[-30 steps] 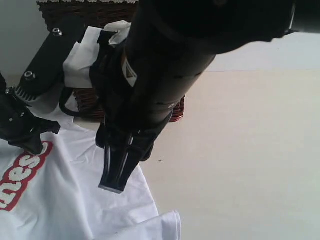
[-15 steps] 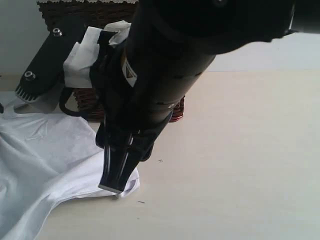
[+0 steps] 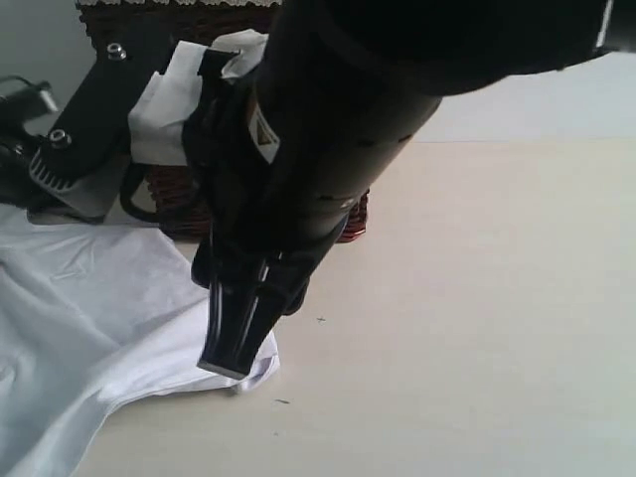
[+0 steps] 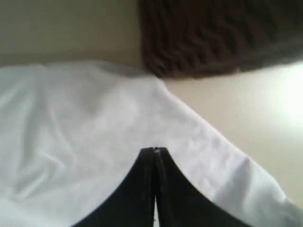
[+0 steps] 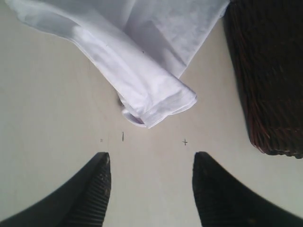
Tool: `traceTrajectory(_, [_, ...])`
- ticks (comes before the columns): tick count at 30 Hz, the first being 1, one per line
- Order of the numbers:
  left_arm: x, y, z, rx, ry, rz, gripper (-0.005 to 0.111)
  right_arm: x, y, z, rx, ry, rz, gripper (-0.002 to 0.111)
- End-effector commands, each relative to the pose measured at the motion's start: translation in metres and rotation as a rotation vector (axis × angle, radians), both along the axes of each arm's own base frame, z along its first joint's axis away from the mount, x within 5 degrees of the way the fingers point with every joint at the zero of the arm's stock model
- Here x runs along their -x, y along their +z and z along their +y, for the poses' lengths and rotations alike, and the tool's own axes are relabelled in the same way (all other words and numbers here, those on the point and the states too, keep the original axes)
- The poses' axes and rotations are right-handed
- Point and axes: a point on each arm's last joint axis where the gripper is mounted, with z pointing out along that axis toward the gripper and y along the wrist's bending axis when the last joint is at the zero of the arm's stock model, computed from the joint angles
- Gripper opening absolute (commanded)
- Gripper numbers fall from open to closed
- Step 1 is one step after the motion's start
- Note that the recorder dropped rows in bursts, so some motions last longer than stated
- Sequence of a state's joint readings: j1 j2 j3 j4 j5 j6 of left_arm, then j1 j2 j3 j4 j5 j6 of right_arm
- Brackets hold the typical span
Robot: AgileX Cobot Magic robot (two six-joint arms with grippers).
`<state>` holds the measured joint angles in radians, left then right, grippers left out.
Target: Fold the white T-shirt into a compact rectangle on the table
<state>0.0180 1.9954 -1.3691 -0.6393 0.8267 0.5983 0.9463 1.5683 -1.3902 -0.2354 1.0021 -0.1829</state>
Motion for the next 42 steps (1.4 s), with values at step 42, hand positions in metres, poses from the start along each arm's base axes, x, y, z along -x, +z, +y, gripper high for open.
traceTrajectory(42, [0.196, 0.021, -0.192, -0.365, -0.849, -0.236, 0.043, 0.026, 0.095, -0.091, -0.209, -0.397, -0.37, 0.052])
